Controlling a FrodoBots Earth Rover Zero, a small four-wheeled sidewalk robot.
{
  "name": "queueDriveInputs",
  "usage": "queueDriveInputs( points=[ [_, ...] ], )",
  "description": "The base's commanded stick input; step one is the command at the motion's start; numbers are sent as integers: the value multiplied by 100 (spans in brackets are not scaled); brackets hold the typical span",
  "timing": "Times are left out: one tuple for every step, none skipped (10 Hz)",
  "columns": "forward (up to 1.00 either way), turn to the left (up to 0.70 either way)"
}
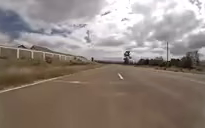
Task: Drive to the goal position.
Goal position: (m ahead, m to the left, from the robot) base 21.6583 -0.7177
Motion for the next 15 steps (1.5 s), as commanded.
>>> queueDriveInputs(
  points=[
    [85,-34],
    [85,-34],
    [85,-34],
    [85,-30],
    [85,-17],
    [85,-4],
    [85,0],
    [85,0],
    [85,0],
    [85,0],
    [85,0],
    [85,-10],
    [85,-27],
    [85,-34],
    [85,-34]
  ],
)
